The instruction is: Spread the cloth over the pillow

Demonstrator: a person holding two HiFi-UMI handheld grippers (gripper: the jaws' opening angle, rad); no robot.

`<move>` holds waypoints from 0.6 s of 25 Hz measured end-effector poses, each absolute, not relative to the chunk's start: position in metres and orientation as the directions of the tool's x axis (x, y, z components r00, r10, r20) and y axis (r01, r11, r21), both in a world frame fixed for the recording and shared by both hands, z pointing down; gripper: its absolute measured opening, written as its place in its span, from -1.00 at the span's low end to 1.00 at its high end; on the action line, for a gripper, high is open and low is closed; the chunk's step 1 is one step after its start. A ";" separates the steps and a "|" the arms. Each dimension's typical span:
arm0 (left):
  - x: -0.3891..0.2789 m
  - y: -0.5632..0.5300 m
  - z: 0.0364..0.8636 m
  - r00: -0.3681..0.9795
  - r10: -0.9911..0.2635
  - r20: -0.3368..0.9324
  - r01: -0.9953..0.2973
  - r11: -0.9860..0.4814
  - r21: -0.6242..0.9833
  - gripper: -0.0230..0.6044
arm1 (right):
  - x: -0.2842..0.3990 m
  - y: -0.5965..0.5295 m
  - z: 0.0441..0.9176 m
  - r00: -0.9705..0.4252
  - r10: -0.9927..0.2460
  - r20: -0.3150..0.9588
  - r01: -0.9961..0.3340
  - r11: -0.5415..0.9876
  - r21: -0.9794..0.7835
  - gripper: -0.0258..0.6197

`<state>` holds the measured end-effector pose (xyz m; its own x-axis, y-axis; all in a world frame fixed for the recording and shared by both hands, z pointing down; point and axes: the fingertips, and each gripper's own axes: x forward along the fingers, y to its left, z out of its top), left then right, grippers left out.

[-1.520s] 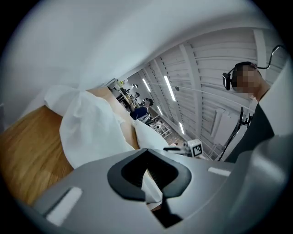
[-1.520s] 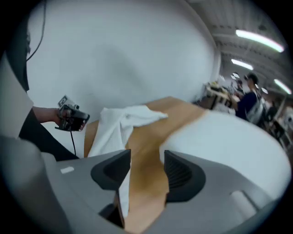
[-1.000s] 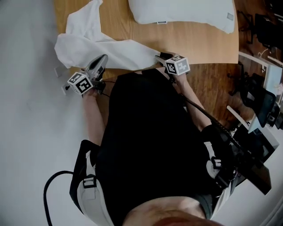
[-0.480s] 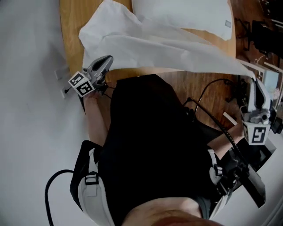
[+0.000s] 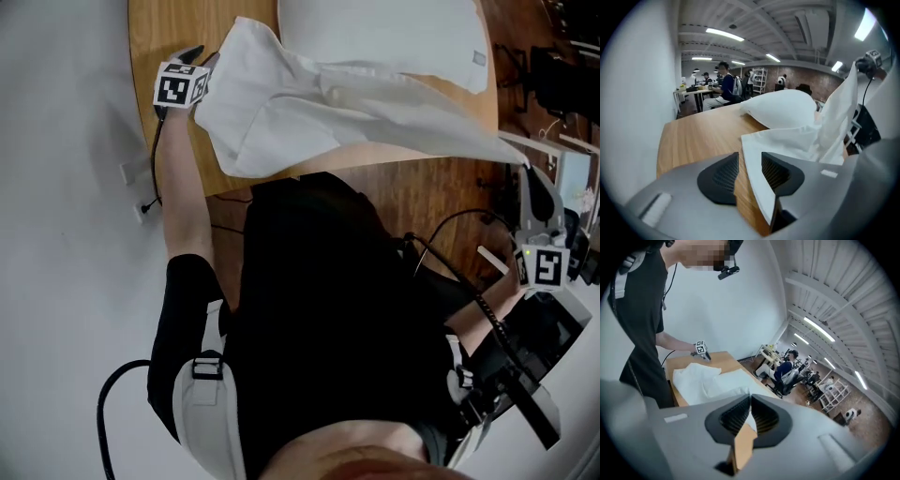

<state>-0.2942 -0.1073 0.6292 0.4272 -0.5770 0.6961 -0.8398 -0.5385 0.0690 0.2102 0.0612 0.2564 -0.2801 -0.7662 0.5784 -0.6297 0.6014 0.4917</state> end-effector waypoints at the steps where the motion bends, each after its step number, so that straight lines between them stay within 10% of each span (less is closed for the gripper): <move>1: -0.287 -0.128 0.638 0.420 -0.547 0.724 -0.820 -0.571 0.044 -0.41 | 0.216 0.059 0.265 -0.289 -0.757 0.586 -0.651 0.604 0.459 -0.88; 10: -0.238 -0.187 0.712 0.420 -0.329 0.846 -0.703 -0.707 0.074 -0.13 | 0.360 0.087 0.506 -0.127 -0.554 0.823 -0.827 0.517 0.220 -0.85; 15: -0.243 -0.178 0.700 0.473 -0.351 0.808 -0.730 -0.669 0.137 -0.67 | 0.366 0.080 0.528 -0.192 -0.641 0.744 -0.905 0.408 0.119 -0.88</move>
<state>-0.2430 -0.1782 0.7000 0.4727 -0.3506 0.8084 -0.7305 -0.6690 0.1370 0.3657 0.0803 0.5285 -0.1916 -0.6407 0.7435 -0.9050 0.4085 0.1187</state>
